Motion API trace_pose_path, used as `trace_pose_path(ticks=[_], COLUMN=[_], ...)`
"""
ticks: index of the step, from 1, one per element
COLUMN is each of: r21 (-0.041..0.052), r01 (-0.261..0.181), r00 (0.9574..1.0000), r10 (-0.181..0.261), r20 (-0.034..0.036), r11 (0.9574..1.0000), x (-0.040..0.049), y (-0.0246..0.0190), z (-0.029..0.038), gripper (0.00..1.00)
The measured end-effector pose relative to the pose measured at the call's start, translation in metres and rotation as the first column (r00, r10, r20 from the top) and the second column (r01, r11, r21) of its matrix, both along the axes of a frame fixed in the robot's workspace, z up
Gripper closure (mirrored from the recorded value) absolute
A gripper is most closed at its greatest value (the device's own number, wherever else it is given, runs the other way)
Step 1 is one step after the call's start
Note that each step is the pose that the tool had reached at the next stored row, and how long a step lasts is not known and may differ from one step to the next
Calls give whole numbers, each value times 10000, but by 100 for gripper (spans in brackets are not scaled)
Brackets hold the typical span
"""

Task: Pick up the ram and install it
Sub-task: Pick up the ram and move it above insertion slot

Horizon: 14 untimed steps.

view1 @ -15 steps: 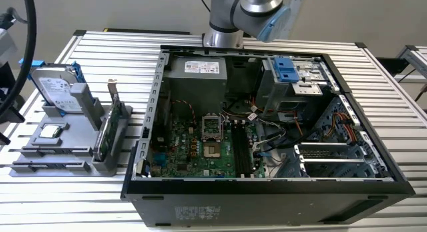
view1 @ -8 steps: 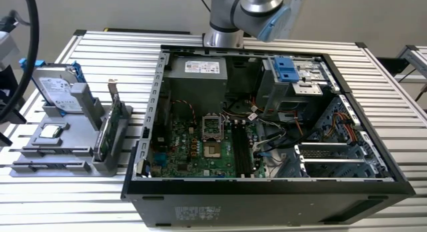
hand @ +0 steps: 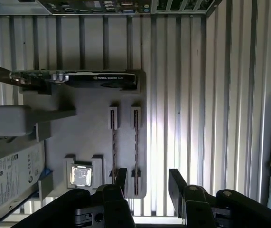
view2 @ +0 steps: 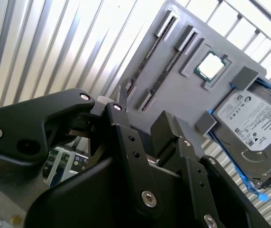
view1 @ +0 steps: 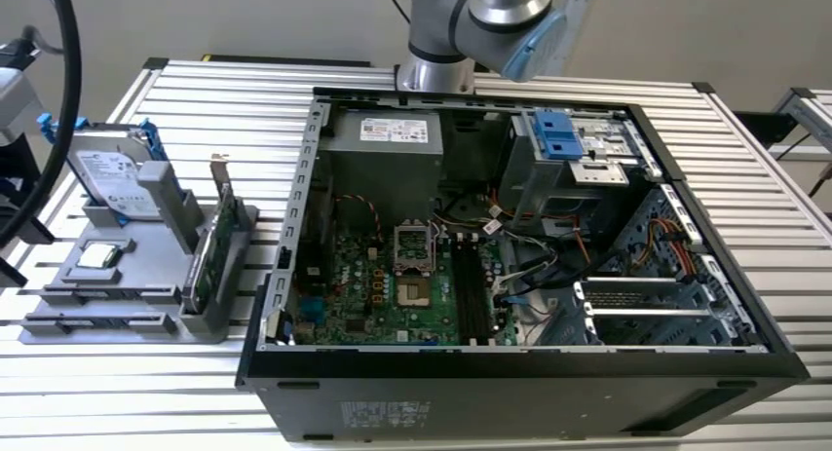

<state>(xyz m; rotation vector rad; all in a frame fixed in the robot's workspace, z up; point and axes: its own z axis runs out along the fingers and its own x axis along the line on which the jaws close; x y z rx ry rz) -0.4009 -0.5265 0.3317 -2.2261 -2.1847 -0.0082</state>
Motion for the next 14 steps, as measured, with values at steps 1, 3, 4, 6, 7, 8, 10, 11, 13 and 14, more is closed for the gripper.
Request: trace_pose_path(ticks=[1,3,4,6,7,8,10,11,13,14], r21=[-1,0,-1,-1,-1,0,-1,-1,-1,0], r01=[0,1,0,0,0,0,0,1,0,0], r00=[10000,10000,10000,10000,10000,10000,10000,10000,10000,10000], r10=[0,-1,0,0,0,0,0,-1,0,0], r20=[-2,-2,-5,-6,-6,-7,-10,-11,-12,-12], r11=[10000,10000,10000,10000,10000,10000,10000,10000,10000,10000], x=[0,0,0,0,0,0,0,0,0,0], y=[0,0,0,0,0,0,0,0,0,0], z=[-5,-16,-20,-30,-36,-42,-52,-57,-68,-74], gripper=[0,0,0,0,0,0,0,0,0,0])
